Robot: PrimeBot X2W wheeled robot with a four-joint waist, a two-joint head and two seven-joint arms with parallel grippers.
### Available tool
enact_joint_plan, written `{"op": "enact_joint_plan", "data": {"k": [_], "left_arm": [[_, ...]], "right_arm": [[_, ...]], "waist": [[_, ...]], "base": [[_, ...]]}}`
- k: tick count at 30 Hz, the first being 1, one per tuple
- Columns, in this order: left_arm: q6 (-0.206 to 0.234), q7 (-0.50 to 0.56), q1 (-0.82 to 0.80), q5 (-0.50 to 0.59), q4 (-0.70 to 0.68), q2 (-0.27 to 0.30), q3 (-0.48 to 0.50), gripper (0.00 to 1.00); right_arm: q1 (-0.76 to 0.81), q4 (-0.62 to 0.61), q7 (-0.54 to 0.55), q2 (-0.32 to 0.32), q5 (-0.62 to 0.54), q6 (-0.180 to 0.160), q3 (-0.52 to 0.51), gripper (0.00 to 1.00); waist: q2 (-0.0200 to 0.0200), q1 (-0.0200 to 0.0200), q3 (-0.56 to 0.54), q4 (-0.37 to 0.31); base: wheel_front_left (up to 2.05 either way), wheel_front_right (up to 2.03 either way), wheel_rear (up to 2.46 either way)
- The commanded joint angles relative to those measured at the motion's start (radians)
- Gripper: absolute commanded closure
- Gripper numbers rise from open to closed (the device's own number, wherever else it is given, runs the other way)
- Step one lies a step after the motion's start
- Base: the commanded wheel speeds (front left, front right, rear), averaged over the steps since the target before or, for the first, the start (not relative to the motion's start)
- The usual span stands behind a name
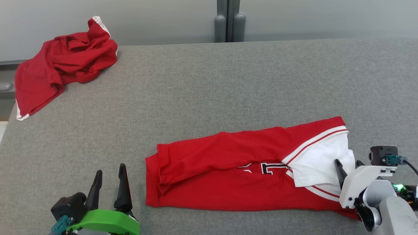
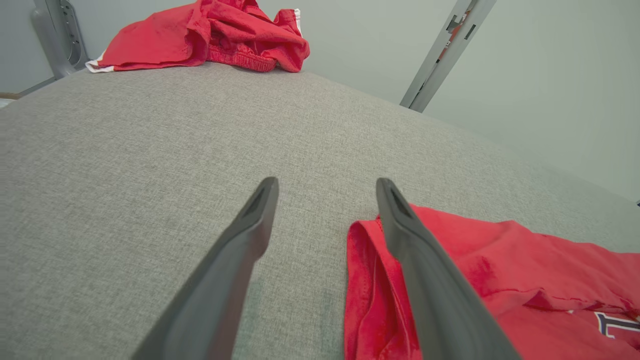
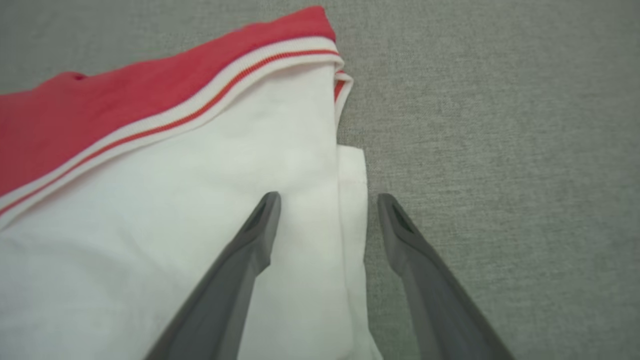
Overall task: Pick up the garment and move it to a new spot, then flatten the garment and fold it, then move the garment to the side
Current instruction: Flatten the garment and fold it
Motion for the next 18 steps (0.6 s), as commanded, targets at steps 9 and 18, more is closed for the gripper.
{"op": "enact_joint_plan", "data": {"k": [9,18], "left_arm": [[-0.001,-0.005,-0.015,0.018,0.003,-0.006,0.006,0.0],[-0.007,-0.004,-0.041,0.05,0.005,-0.009,-0.009,0.0]], "right_arm": [[-0.039,0.094,0.025,0.022,0.025,0.0,0.095,0.04],[-0.112,0.16,-0.012,0.017,-0.005,-0.001,0.157,1.0]], "waist": [[0.0,0.0,0.004,0.009],[0.0,0.0,0.005,-0.004]], "base": [[0.0,0.0,0.0],[0.0,0.0,0.0]]}}
